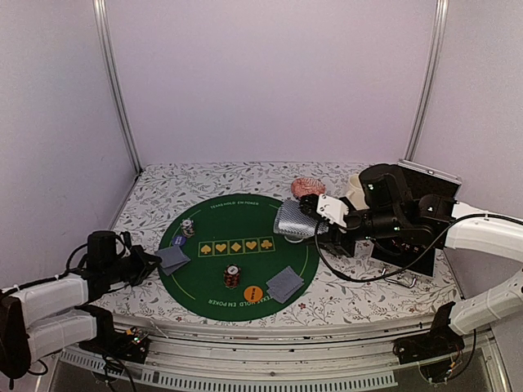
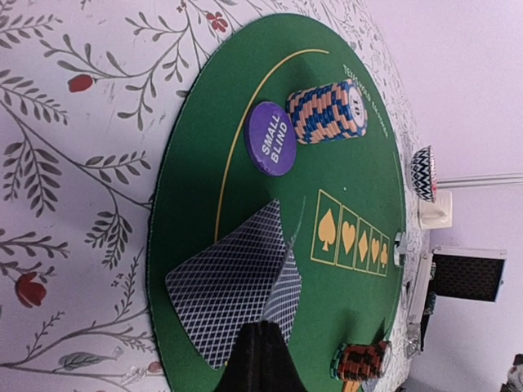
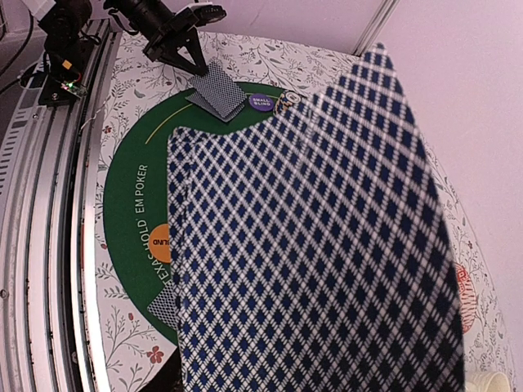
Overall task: Distribute texas hold em gaming equipment
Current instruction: Distribute the poker card in the small blind area.
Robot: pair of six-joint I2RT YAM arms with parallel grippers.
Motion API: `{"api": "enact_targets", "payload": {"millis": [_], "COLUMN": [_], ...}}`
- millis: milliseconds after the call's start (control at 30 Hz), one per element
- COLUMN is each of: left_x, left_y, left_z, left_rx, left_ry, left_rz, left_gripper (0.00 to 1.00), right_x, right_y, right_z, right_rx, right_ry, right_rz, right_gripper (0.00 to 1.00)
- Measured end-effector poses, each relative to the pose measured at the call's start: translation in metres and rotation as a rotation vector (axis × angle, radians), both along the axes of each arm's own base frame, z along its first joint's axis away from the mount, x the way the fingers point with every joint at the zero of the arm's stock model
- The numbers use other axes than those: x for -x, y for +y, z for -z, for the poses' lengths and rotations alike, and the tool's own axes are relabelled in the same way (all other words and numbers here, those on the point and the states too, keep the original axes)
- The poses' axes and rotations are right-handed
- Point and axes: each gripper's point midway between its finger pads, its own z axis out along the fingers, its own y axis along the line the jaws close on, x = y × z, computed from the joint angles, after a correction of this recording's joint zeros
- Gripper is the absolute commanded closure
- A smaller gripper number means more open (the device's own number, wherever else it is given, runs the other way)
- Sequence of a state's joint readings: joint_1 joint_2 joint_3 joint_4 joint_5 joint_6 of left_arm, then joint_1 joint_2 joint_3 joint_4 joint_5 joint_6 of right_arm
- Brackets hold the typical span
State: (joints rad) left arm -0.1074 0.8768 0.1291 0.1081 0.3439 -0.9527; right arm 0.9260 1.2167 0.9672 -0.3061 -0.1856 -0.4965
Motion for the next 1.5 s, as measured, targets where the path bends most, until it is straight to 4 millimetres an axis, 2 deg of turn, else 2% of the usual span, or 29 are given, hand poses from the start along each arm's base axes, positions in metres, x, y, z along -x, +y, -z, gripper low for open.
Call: {"api": "enact_targets", "payload": {"millis": [400,433,633,833,1000,1133,1267,1333,1400,1500], "left_x": [0.003,0.004,0.008,0.012,0.014,0.010,0.000,-0.007,-0.017,-0.030], "left_y": [0.000,0.001,0.003,0.006,0.013,0.022,0.029,0.031,0.029,0.015], "left_z": [0.008,0.010,0.017,0.020,0.015,-0.003,-0.034,-0.057,-0.087,-0.133], "left_rx": [0.041,0.043,0.056,0.052,0.024,-0.002,-0.049,-0.078,-0.118,-0.174], "left_ry": [0.012,0.017,0.045,0.070,0.069,0.017,-0.070,-0.121,-0.190,-0.293], "left_rz": [-0.025,-0.028,-0.053,-0.075,-0.105,-0.148,-0.167,-0.162,-0.138,-0.063], "left_gripper": [1.00,0.98,0.63,0.42,0.19,0.18,0.18,0.18,0.18,0.18], "right_x": [0.000,0.000,0.000,0.000,0.000,0.000,0.001,0.001,0.001,0.001], "right_y": [0.000,0.000,0.000,0.000,0.000,0.000,0.000,0.000,0.001,0.002], "right_z": [0.000,0.000,0.000,0.000,0.000,0.000,0.000,0.000,-0.001,-0.002], "right_rx": [0.000,0.000,0.000,0.000,0.000,0.001,0.002,0.003,0.002,0.002], "right_ry": [0.000,0.000,0.000,0.000,0.000,0.000,0.003,0.005,0.006,0.008], "right_rz": [0.000,0.000,-0.001,-0.001,-0.001,-0.001,-0.004,-0.006,-0.008,-0.011], "right_gripper": [0.57,0.57,0.57,0.57,0.57,0.57,0.57,0.57,0.57,0.57]}}
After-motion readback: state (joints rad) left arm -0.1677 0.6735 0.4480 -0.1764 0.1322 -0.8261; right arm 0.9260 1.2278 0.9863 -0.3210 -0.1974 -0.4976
